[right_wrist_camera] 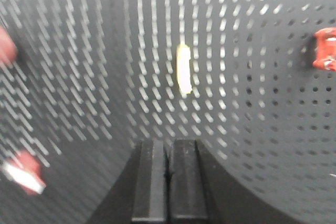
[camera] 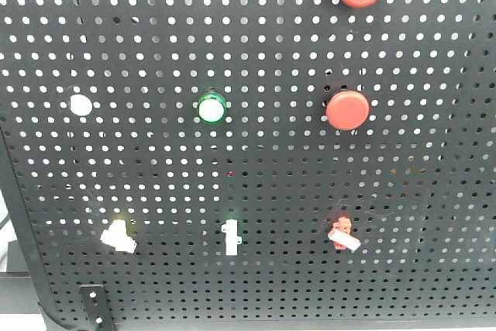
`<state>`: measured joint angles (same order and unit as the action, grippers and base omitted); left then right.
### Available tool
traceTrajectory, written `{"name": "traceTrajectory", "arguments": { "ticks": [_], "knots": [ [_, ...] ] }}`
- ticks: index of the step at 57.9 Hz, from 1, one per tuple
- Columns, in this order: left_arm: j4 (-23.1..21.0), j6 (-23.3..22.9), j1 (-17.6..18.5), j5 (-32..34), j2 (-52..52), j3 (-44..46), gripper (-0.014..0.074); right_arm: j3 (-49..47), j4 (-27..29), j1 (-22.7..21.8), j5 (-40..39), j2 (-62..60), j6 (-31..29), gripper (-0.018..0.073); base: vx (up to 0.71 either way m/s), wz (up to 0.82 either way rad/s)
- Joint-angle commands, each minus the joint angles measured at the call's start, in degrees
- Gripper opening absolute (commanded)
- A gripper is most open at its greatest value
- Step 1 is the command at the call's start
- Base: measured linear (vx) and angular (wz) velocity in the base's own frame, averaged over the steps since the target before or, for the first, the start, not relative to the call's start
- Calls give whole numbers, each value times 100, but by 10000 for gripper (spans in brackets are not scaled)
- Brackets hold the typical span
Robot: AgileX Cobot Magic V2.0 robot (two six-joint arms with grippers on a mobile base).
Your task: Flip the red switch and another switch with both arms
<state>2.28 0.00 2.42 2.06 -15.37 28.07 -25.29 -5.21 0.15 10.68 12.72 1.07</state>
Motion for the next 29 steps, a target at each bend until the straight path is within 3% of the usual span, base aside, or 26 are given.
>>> {"name": "traceTrajectory", "arguments": {
  "ticks": [1, 29],
  "knots": [
    [-49, 0, -6, 318, -424, 210, 2, -340, -505, -22, -163, 509, -186, -6, 0, 0],
    [-53, 0, -6, -96, -761, 172, 2, -344, -699, -22, 130, 1326, -41, -6, 0, 0]
  ]
}}
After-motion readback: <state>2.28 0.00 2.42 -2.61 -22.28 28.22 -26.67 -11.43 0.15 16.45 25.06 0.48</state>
